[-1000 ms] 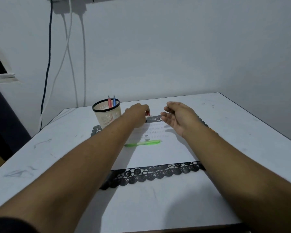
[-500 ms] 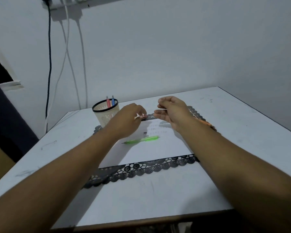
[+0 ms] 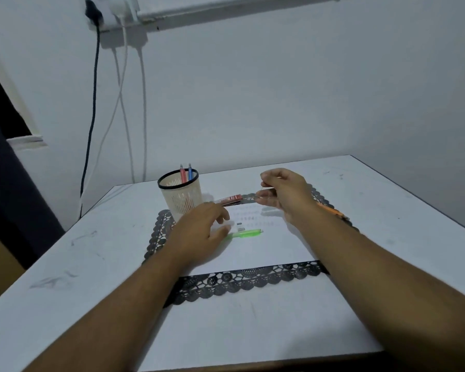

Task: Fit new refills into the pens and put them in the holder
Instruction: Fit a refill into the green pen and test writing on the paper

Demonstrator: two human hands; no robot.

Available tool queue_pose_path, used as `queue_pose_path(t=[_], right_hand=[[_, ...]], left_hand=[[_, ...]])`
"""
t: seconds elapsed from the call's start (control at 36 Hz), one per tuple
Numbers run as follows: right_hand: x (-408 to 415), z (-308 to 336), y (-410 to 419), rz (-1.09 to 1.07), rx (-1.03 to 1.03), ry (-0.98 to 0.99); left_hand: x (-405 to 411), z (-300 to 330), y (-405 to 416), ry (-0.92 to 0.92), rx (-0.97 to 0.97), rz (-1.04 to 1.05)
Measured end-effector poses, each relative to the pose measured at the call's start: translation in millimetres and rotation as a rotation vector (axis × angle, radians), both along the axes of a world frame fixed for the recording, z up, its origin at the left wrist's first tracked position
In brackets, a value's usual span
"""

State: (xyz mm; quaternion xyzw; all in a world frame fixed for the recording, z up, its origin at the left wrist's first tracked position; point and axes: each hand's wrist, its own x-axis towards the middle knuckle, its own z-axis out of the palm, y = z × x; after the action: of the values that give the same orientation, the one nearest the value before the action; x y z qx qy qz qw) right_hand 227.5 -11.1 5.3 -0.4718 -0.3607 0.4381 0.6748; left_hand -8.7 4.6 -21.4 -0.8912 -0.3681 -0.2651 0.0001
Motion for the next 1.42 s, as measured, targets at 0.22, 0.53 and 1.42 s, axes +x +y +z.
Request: queue_pose_path(t=[0.22,0.53,1.42], right_hand=[[-2.9,-1.0,0.9,-0.03,-0.009,-0.126],[-14.0,-2.4,-1.0,-0.023,0.005,-0.205],[-31.2,11.9,-6.3,-0.016,0.073,-0.084]], left_hand=[[-7.5,-4.4,-0.8,-0.074,-0.22,-0.102],[-6.1,-5.5,2.4,0.007,-0.227,-0.093],[-4.7,-2.7,-2.5,-0.283,-0.343,-0.076]])
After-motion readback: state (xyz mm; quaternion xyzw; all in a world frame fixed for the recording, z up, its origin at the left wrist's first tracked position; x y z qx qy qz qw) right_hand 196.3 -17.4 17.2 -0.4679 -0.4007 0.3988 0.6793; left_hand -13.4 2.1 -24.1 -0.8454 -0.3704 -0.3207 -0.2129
